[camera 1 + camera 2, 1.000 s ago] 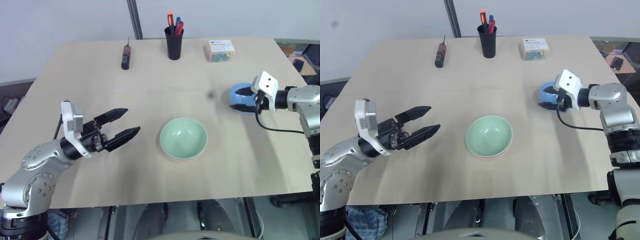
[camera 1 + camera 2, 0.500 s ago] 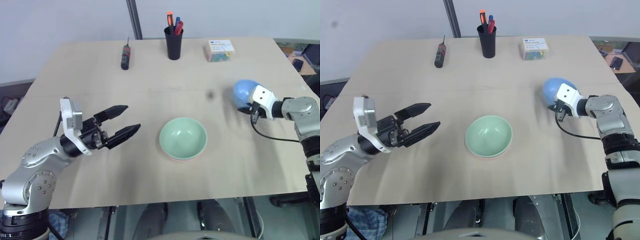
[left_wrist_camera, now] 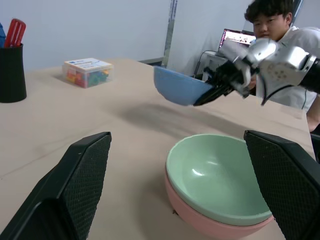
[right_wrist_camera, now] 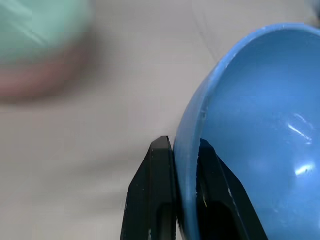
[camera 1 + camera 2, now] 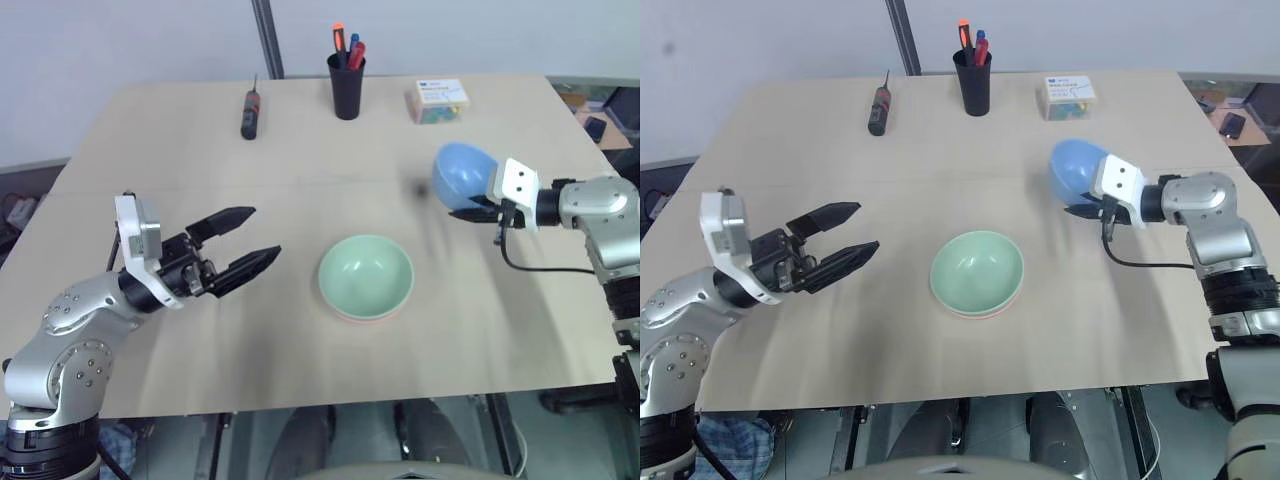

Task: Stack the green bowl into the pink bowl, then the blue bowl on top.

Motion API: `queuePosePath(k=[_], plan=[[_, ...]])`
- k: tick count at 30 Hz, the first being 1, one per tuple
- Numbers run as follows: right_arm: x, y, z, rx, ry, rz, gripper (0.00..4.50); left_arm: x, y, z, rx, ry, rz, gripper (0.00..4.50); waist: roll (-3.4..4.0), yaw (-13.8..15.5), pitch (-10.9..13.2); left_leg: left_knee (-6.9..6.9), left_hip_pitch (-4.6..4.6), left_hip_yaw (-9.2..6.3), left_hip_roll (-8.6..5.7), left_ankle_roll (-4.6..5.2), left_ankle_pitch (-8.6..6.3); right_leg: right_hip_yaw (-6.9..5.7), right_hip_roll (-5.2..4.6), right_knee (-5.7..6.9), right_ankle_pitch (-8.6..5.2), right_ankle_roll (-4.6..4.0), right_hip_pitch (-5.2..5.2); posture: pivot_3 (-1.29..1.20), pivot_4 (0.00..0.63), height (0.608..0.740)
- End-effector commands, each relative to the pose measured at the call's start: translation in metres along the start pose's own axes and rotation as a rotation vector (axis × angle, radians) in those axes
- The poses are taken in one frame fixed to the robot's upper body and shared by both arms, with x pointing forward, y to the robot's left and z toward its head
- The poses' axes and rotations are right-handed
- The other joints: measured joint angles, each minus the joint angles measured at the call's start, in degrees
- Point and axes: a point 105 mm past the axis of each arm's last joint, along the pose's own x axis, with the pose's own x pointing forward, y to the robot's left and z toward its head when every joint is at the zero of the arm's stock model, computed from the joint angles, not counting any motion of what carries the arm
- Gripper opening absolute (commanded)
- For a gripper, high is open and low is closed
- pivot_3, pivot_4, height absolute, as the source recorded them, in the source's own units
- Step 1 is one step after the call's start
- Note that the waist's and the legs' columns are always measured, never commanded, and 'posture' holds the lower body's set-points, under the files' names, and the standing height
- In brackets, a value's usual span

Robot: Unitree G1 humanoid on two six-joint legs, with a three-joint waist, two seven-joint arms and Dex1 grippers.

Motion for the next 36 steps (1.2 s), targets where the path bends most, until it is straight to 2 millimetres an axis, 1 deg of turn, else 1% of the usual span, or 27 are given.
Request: queuePosePath(k=[1,3,5,7,11,12,14,16,17,18,19,20,21,23,24,26,28,29,30,32,33,35,36], plan=[[0.0,0.024,0.052,-0.099,-0.104,0.128,0.04,0.001,0.001,0.008,0.043,-0.028,-0.015,4.5,-0.01,0.2,0.0,0.0,0.0,-0.01,0.0,0.0,0.0,-0.01,0.0,-0.01,0.0,0.0,0.01,0.0,0.15,0.74],[0.003,0.04,0.068,-0.118,-0.135,0.191,0.04,0.003,0.001,0.007,0.04,-0.032,-0.028,4.5,-0.01,0.3,0.0,0.04,-0.03,-0.07,-0.03,0.0,0.0,-0.07,-0.04,-0.01,0.0,0.0,0.02,0.0,0.15,0.74],[0.008,0.053,0.08,-0.132,-0.156,0.232,0.04,0.004,0.0,0.007,0.036,-0.034,-0.039,4.5,-0.02,0.3,0.0,0.04,-0.03,-0.08,-0.03,0.0,0.0,-0.09,-0.04,-0.01,0.0,0.0,0.03,0.0,0.15,0.74],[0.012,0.064,0.086,-0.143,-0.162,0.256,0.04,0.005,0.0,0.006,0.035,-0.035,-0.045,4.5,-0.02,0.3,0.0,0.04,-0.03,-0.08,-0.03,0.0,0.0,-0.09,-0.04,-0.01,0.0,0.0,0.03,0.0,0.15,0.74],[0.023,0.078,0.091,-0.135,-0.173,0.263,0.04,0.006,0.001,0.007,0.036,-0.04,-0.048,4.5,-0.03,0.2,0.0,0.04,-0.03,-0.1,-0.03,0.0,0.0,-0.11,-0.05,-0.01,0.0,0.0,0.03,0.0,0.15,0.74],[0.025,0.081,0.091,-0.138,-0.17,0.264,0.62,0.006,0.001,0.007,0.033,-0.038,-0.051,4.5,-0.03,0.2,0.0,0.05,-0.03,-0.09,-0.03,0.0,0.0,-0.1,-0.04,0.0,0.0,0.0,0.03,0.0,0.15,0.74],[0.029,0.085,0.091,-0.143,-0.163,0.261,0.88,0.007,0.001,0.006,0.03,-0.035,-0.055,4.5,-0.03,0.2,0.0,0.05,-0.03,-0.11,-0.03,0.0,0.0,-0.12,-0.04,0.0,0.0,0.0,0.03,0.0,0.15,0.74],[0.031,0.087,0.093,-0.139,-0.17,0.259,1.68,0.007,0.001,0.006,0.029,-0.034,-0.058,4.5,-0.03,0.2,0.0,0.05,-0.03,-0.12,-0.03,0.0,0.0,-0.13,-0.04,0.0,0.0,0.0,0.03,0.0,0.15,0.74],[0.032,0.086,0.095,-0.138,-0.173,0.255,2.0,0.007,0.001,0.006,0.029,-0.035,-0.059,4.5,-0.03,0.2,0.0,0.05,-0.03,-0.11,-0.03,0.0,0.0,-0.12,-0.04,0.0,0.0,0.0,0.03,0.0,0.15,0.74],[0.032,0.086,0.097,-0.138,-0.178,0.252,2.29,0.007,0.001,0.005,0.028,-0.034,-0.059,4.5,-0.03,0.2,0.0,0.05,-0.03,-0.11,-0.04,0.0,0.0,-0.12,-0.04,0.0,0.0,0.0,0.03,0.0,0.15,0.74],[0.032,0.083,0.099,-0.145,-0.185,0.238,2.29,0.007,0.001,0.005,0.028,-0.034,-0.06,4.5,-0.03,0.2,0.0,0.05,-0.03,-0.11,-0.04,0.0,0.0,-0.12,-0.04,0.0,0.0,0.0,0.03,0.0,0.15,0.74],[0.032,0.08,0.1,-0.152,-0.19,0.219,2.83,0.007,0.001,0.005,0.026,-0.032,-0.061,4.5,-0.03,0.2,0.0,0.05,-0.03,-0.12,-0.03,0.0,0.0,-0.13,-0.04,0.0,0.0,0.0,0.03,0.0,0.15,0.74],[0.031,0.077,0.101,-0.153,-0.192,0.201,3.05,0.007,0.001,0.005,0.023,-0.031,-0.062,4.5,-0.03,0.2,0.0,0.05,-0.03,-0.13,-0.03,0.0,0.0,-0.13,-0.04,0.0,0.0,0.0,0.03,0.0,0.15,0.74],[0.027,0.068,0.096,-0.131,-0.183,0.171,3.72,0.006,0.002,0.002,0.007,-0.015,-0.055,4.5,-0.04,0.2,0.0,0.05,-0.03,-0.12,-0.04,0.0,0.0,-0.13,-0.04,0.0,0.0,0.0,0.03,0.0,0.15,0.74],[0.024,0.063,0.093,-0.116,-0.183,0.151,3.72,0.006,0.003,0.001,-0.007,-0.005,-0.052,4.5,-0.05,0.2,0.0,0.05,-0.03,-0.12,-0.04,0.0,0.0,-0.13,-0.04,0.0,0.0,0.0,0.03,0.0,0.15,0.74],[0.015,0.045,0.084,-0.015,-0.202,0.074,3.72,0.004,0.003,-0.001,-0.011,0.004,-0.037,4.5,-0.06,0.2,0.0,0.05,-0.03,-0.12,-0.05,0.0,0.0,-0.14,-0.04,0.0,0.0,0.0,0.04,0.0,0.15,0.74],[0.003,0.026,0.076,0.054,-0.257,-0.018,3.72,0.001,0.003,-0.002,0.028,0.015,-0.007,4.5,-0.07,0.3,0.0,0.06,-0.03,-0.13,-0.06,0.0,0.0,-0.14,-0.05,-0.01,0.0,0.0,0.05,0.0,0.15,0.74],[-0.004,0.015,0.067,0.117,-0.268,-0.076,3.72,-0.002,0.002,-0.001,0.028,0.013,0.003,4.5,-0.08,0.2,0.0,0.05,-0.02,-0.13,-0.07,0.0,0.0,-0.14,-0.04,-0.01,0.0,0.0,0.06,0.0,0.15,0.74],[-0.01,0.008,0.059,0.158,-0.273,-0.112,3.72,-0.004,0.002,-0.001,0.028,0.01,0.01,4.5,-0.08,0.2,0.0,0.05,-0.02,-0.12,-0.06,0.01,0.0,-0.13,-0.05,-0.03,0.0,0.0,0.07,0.0,0.15,0.74],[-0.021,0.003,0.039,0.221,-0.284,-0.168,3.72,-0.01,0.004,0.001,0.061,0.004,0.046,4.5,-0.08,0.2,0.0,0.04,-0.02,-0.12,-0.06,0.01,0.0,-0.13,-0.05,-0.03,0.0,0.0,0.06,0.0,0.15,0.74],[-0.024,0.003,0.033,0.229,-0.286,-0.184,3.72,-0.012,0.005,0.001,0.078,0.008,0.063,4.5,-0.09,0.2,0.0,0.02,-0.02,-0.12,-0.05,0.01,0.0,-0.13,-0.04,-0.03,0.0,-0.01,0.05,0.0,0.15,0.74],[-0.033,0.006,0.009,0.288,-0.274,-0.224,3.72,-0.023,0.009,-0.005,0.082,0.037,0.129,4.5,-0.09,0.3,0.0,-0.02,-0.02,-0.12,-0.04,0.01,0.0,-0.14,-0.05,-0.07,-0.01,-0.01,0.06,0.0,0.15,0.74],[-0.037,0.007,0.001,0.302,-0.272,-0.237,3.72,-0.027,0.01,-0.007,0.081,0.048,0.149,4.5,-0.09,0.2,0.0,-0.03,-0.02,-0.1,-0.04,0.01,0.0,-0.12,-0.05,-0.09,0.0,-0.01,0.06,0.0,0.15,0.74]])
